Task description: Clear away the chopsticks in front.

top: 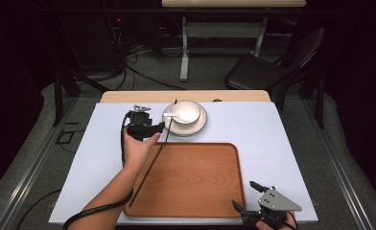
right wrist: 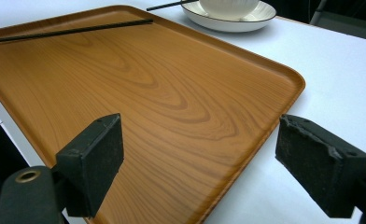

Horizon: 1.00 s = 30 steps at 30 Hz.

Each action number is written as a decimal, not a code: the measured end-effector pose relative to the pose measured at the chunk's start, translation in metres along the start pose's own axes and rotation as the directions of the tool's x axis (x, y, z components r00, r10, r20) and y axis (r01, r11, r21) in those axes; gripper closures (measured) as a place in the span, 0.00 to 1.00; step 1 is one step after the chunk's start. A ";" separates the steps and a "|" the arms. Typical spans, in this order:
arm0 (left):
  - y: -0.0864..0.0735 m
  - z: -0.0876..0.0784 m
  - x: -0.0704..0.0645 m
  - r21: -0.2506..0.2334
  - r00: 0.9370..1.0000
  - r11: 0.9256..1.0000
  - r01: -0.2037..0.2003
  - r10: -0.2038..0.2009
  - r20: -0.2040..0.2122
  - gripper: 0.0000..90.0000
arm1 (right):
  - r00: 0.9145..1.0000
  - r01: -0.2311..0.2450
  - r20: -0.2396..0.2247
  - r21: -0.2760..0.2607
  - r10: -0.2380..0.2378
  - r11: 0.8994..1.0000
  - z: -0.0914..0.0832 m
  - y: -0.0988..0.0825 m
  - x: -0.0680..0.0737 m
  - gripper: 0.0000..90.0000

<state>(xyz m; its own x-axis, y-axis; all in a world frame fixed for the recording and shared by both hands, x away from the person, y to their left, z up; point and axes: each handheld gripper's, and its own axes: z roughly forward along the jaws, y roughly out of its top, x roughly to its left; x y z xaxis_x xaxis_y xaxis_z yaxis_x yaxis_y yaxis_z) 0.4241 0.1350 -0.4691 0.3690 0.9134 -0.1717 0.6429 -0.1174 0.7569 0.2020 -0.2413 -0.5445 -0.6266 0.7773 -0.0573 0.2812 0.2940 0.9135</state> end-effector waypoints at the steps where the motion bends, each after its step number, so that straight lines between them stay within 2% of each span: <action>1: -0.001 0.005 0.000 0.004 1.000 1.000 0.004 -0.004 0.000 0.51 | 1.000 -0.001 0.000 -0.001 0.001 1.000 0.000 0.000 0.000 0.17; 5: -0.003 0.023 -0.003 0.030 1.000 1.000 0.003 -0.002 -0.006 0.55 | 1.000 -0.004 -0.002 -0.002 0.004 1.000 -0.001 0.000 -0.001 0.17; 9: -0.005 0.038 -0.003 0.065 0.999 0.997 0.037 -0.037 0.005 0.59 | 1.000 -0.004 -0.003 -0.003 0.004 1.000 -0.001 0.000 -0.001 0.17; 10: -0.006 0.041 -0.004 0.072 0.999 0.997 0.042 -0.043 0.005 0.63 | 1.000 -0.003 -0.005 -0.004 0.003 1.000 -0.001 0.000 -0.001 0.17; 13: -0.008 0.048 -0.005 0.093 1.000 0.995 0.030 -0.030 -0.004 0.69 | 1.000 -0.002 -0.006 -0.005 0.002 1.000 -0.002 0.000 -0.001 0.17; 17: -0.010 0.054 -0.005 0.117 0.999 0.992 0.040 -0.042 0.011 0.74 | 1.000 -0.002 -0.007 -0.006 0.002 1.000 -0.002 0.000 -0.001 0.17; 21: -0.015 0.059 -0.003 0.140 0.999 0.989 0.046 -0.046 -0.002 0.77 | 1.000 -0.001 -0.008 -0.007 0.001 1.000 -0.002 0.000 -0.001 0.17; 30: -0.021 0.064 0.000 0.160 0.998 0.985 0.059 -0.061 0.013 0.84 | 1.000 -0.001 -0.010 -0.006 0.001 1.000 -0.002 0.000 -0.001 0.17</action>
<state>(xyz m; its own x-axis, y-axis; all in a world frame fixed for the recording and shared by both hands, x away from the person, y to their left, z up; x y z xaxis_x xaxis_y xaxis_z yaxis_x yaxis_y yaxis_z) 0.4538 0.1124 -0.5254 0.3374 0.9138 -0.2259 0.7622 -0.1244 0.6352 0.2012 -0.2426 -0.5434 -0.6337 0.7718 -0.0519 0.2775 0.2894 0.9161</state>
